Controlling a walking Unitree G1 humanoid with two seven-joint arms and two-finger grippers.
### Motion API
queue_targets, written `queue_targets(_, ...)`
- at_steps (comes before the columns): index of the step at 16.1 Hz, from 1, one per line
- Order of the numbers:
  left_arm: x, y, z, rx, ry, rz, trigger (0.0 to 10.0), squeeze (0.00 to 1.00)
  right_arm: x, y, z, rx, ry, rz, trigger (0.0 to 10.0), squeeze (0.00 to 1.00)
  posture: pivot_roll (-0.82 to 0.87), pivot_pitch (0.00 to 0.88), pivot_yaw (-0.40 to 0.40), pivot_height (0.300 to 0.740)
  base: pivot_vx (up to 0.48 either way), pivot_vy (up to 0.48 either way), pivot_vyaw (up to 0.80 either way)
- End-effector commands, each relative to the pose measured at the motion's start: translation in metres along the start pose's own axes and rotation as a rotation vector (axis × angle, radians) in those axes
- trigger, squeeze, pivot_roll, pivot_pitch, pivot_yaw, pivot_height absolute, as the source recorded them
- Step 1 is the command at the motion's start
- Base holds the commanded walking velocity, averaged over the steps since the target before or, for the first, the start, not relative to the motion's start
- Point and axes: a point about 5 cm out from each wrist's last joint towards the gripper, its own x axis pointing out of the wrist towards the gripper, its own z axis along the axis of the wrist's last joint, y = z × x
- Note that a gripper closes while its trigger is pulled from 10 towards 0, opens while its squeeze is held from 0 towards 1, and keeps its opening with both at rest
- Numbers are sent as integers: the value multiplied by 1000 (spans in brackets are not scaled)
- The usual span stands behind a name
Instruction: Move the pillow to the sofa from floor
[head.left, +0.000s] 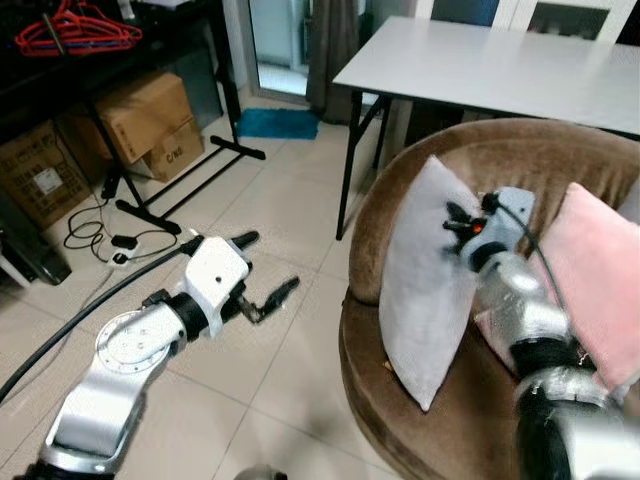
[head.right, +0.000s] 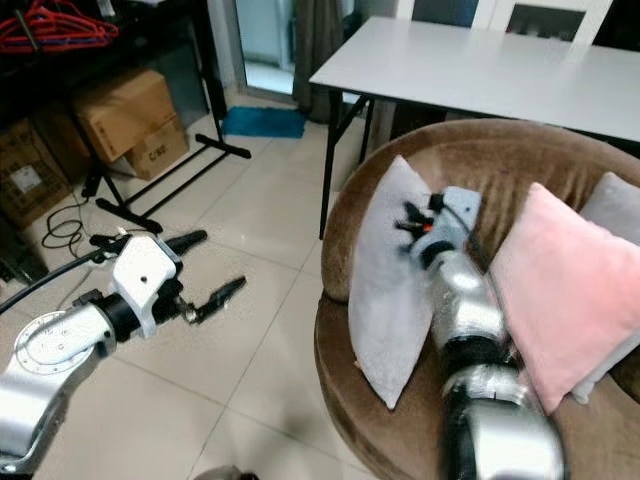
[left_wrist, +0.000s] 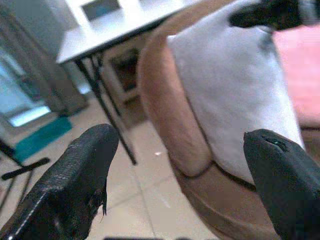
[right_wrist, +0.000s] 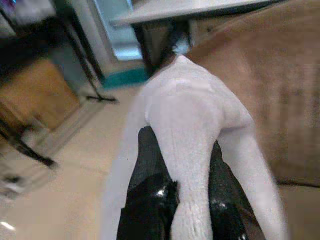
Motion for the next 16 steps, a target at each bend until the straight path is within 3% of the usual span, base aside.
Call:
queue_targets(1,-1,-2,-1,-8,11,-35,10000,0,0,-6,-7,-39,47,-36,10000,0,1,0,44,740,0,0,0)
queue_targets(2,-1,-1,-1,-5,13,-39,10000,0,-1,-22,-12,-81,96,-120,10000,1000,10,4,33,740,0,0,0)
queue_targets(3,0,0,-1,-5,12,-39,10000,0,-5,-38,-12,-119,126,-211,10000,1000,10,7,28,740,0,0,0)
queue_targets(5,0,-1,-2,-8,15,-45,10000,0,-10,-59,-7,-108,127,-326,10000,1000,6,6,28,740,0,0,0)
queue_targets(7,2,-2,-3,-13,14,-52,10000,0,-12,-71,0,-71,94,-354,10000,1000,-4,0,31,740,0,0,0)
queue_targets(10,4,-6,-6,-55,-2,-39,10000,0,-15,-78,15,-46,12,-202,10000,1000,-27,0,41,740,0,0,0)
queue_targets(11,5,-7,-8,-84,-9,-19,10000,0,-20,-84,14,-84,4,-178,10000,1000,-42,0,46,740,0,0,0)
queue_targets(13,6,-8,-12,-115,-16,33,10000,0,-34,-99,12,-137,-34,-131,10000,1000,-67,0,57,740,0,0,0)
queue_targets(16,11,-2,-17,-97,-6,167,10000,0,-58,-112,14,-174,-174,-136,10000,1000,-100,0,77,740,0,0,0)
